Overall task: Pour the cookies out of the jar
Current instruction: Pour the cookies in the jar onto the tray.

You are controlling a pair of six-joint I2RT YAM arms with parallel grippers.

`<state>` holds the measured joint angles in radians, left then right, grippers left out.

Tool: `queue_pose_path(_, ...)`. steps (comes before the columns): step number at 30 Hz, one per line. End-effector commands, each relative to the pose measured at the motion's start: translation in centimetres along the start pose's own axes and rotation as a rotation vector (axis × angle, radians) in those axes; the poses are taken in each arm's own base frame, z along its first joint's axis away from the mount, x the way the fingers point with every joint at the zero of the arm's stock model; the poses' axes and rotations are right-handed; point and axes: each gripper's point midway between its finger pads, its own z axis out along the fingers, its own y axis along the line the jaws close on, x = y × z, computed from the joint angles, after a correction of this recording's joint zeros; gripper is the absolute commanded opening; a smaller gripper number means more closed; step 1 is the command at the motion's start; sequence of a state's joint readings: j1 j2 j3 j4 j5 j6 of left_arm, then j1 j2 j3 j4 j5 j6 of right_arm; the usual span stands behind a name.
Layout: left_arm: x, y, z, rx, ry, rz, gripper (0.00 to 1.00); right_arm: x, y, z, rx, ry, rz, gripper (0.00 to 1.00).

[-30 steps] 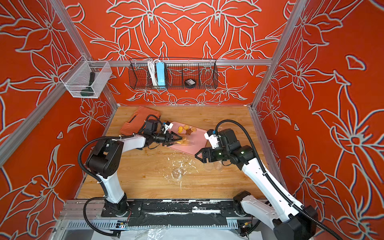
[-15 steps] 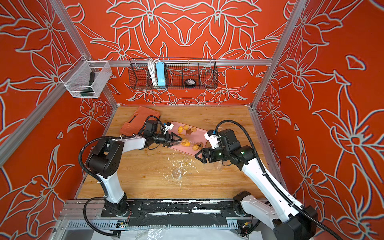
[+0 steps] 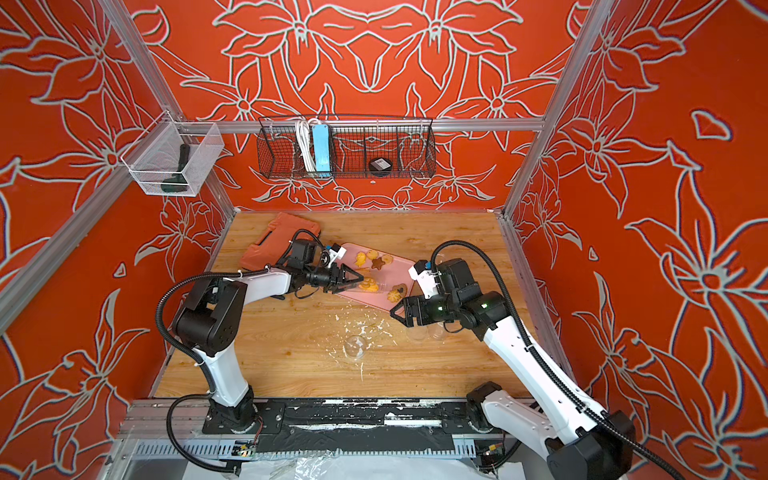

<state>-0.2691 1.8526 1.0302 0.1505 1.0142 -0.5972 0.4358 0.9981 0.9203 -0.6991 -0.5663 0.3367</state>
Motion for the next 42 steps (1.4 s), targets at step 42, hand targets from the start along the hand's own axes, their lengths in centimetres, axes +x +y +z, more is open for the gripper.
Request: queue_pose_path(42, 0.4, -3.5, -2.5, 0.074, -0.045, 0.065, 0.58, 0.4, 0.2, -0.1, -0.015, 0.008, 0.008, 0.88)
